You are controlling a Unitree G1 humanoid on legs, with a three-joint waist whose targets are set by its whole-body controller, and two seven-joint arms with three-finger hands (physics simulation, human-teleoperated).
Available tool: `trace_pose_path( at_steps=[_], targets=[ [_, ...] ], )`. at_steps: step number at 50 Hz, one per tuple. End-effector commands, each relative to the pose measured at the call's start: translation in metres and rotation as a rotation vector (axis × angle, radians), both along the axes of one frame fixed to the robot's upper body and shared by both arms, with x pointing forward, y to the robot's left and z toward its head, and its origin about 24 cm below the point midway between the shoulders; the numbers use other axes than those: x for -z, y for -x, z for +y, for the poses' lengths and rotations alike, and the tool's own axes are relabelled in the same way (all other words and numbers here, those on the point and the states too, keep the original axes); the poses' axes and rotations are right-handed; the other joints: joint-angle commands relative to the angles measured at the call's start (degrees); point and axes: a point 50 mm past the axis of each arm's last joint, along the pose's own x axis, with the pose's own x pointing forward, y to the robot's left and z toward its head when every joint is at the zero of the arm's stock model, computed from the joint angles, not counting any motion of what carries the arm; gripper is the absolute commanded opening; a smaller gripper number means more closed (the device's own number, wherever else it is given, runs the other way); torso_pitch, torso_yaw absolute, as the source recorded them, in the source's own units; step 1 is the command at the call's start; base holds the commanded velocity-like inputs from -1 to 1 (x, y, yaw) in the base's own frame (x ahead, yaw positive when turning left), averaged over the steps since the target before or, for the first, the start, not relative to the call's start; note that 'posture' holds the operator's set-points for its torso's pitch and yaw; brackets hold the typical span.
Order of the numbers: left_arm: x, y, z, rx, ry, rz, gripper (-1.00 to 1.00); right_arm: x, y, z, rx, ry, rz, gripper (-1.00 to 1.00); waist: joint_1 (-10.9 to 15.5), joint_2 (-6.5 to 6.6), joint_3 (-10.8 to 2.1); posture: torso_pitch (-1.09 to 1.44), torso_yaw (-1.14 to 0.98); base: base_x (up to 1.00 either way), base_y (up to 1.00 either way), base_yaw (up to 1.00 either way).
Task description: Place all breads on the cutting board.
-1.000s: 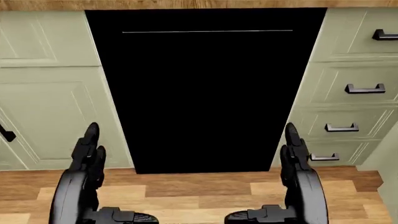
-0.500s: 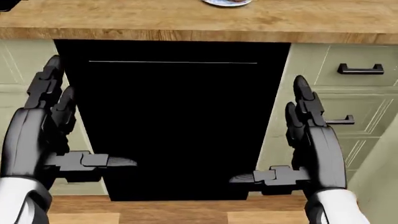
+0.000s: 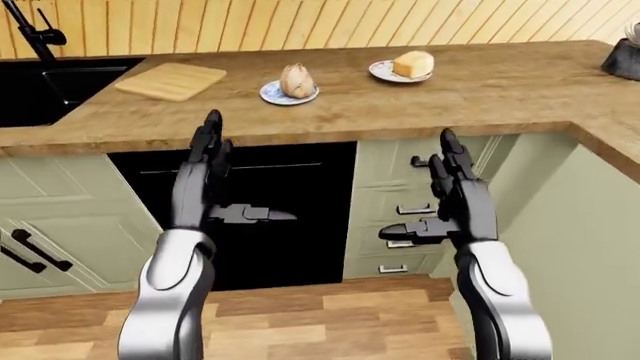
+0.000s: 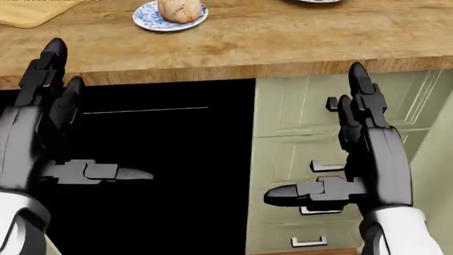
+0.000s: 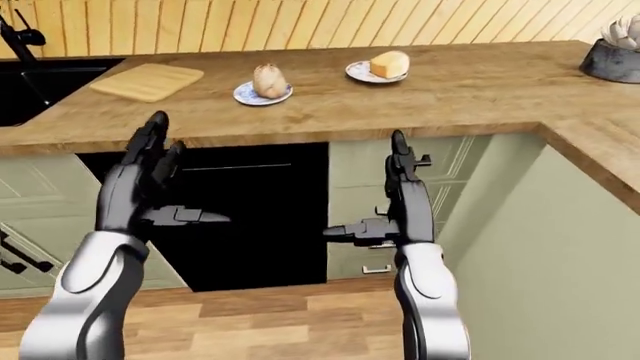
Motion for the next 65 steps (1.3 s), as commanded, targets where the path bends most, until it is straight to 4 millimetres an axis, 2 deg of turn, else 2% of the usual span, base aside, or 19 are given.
trace_pose_path(
  at_steps=[1,6,10,14,15,16,17,24,27,37,40,42,43,45,51,55,56,59,65],
  targets=[
    [-0.006,0.001,0.001,0.004,-0.007,-0.035,1.0,-0.009,0.001,0.002,-0.003,0.002,-0.044,1.0,0.35,-1.06,-0.85,0.0,0.0,0.14,0.0,0.0],
    [-0.01,0.002,0.002,0.003,-0.009,-0.042,1.0,-0.015,0.003,0.004,-0.003,0.005,-0.059,1.0,-1.03,0.59,-1.62,0.0,0.0,0.16,0.0,0.0],
    [-0.012,0.004,0.002,0.003,-0.008,-0.046,1.0,-0.019,0.004,0.003,-0.003,0.007,-0.07,1.0,-1.28,2.85,-0.46,0.0,0.0,0.25,0.0,0.0],
    [-0.016,0.005,0.003,0.005,-0.003,-0.053,1.0,-0.024,0.007,0.003,-0.004,0.003,-0.08,1.0,-1.66,7.03,-1.37,0.0,0.0,0.25,0.0,0.0],
    [-0.014,0.006,0.002,0.007,-0.001,-0.052,1.0,-0.026,0.008,0.003,-0.01,-0.017,-0.082,1.0,-1.79,8.81,-3.11,0.0,0.0,0.26,0.0,0.0],
    [-0.014,0.007,0.001,0.01,-0.001,-0.05,1.0,-0.027,0.008,0.001,-0.008,-0.02,-0.083,1.0,-0.7,6.37,-1.27,0.0,0.0,0.27,0.0,0.0],
    [-0.015,0.006,0.002,0.008,0.0,-0.052,1.0,-0.028,0.009,0.001,-0.008,-0.018,-0.085,1.0,-1.0,7.32,-0.63,0.0,0.0,0.26,0.0,0.0],
    [-0.027,0.009,0.005,0.003,-0.003,-0.072,1.0,-0.038,0.012,-0.002,-0.003,-0.023,-0.102,1.0,0.43,3.22,-0.57,0.0,0.0,0.26,-0.02,0.0],
    [-0.031,0.01,0.004,0.003,-0.005,-0.078,1.0,-0.04,0.012,-0.002,-0.003,-0.021,-0.107,1.0,0.63,-0.67,-1.64,0.0,0.0,0.26,-0.06,0.0],
    [-0.039,0.011,0.008,-0.007,-0.013,-0.089,1.0,-0.045,0.009,0.0,-0.006,-0.014,-0.112,1.0,-0.73,2.09,-0.25,0.0,0.0,0.26,-0.04,0.0],
    [-0.04,0.013,0.01,-0.009,-0.011,-0.093,1.0,-0.047,0.009,0.001,-0.008,-0.015,-0.116,1.0,-1.2,4.44,-0.5,0.0,0.0,0.26,0.0,0.0],
    [-0.041,0.016,0.011,-0.01,-0.007,-0.099,1.0,-0.048,0.01,0.002,-0.009,-0.013,-0.12,1.0,-1.39,7.62,-1.68,0.0,0.0,0.25,0.0,0.0],
    [-0.043,0.018,0.012,-0.013,-0.006,-0.102,1.0,-0.049,0.01,0.002,-0.008,-0.012,-0.122,1.0,-0.95,6.06,-1.51,0.0,0.0,0.25,0.0,0.0],
    [-0.045,0.018,0.013,-0.015,-0.005,-0.106,1.0,-0.05,0.011,0.002,-0.008,-0.011,-0.127,1.0,-0.69,6.79,-0.59,0.0,0.0,0.26,0.0,0.0],
    [-0.048,0.023,0.014,-0.015,-0.01,-0.113,1.0,-0.057,0.016,0.003,-0.013,-0.01,-0.146,1.0,0.12,4.21,-0.63,0.0,0.0,0.22,0.0,0.0],
    [-0.049,0.024,0.013,-0.013,-0.015,-0.113,1.0,-0.055,0.015,0.001,-0.008,-0.018,-0.14,1.0,0.1,-0.48,-1.98,0.0,0.0,0.07,-0.03,0.0],
    [-0.048,0.024,0.013,-0.012,-0.015,-0.113,1.0,-0.056,0.015,0.001,-0.008,-0.018,-0.141,1.0,-0.06,1.3,-2.29,0.0,0.0,0.06,-0.14,0.0],
    [-0.049,0.024,0.013,-0.012,-0.016,-0.114,1.0,-0.056,0.015,0.001,-0.006,-0.019,-0.142,1.0,-0.78,0.92,-1.17,0.0,0.0,0.07,-0.15,0.0],
    [-0.052,0.026,0.015,-0.016,-0.018,-0.123,1.0,-0.059,0.016,0.002,-0.011,-0.018,-0.147,1.0,-0.85,4.95,-0.26,0.0,0.0,0.07,-0.14,0.0]
  ],
)
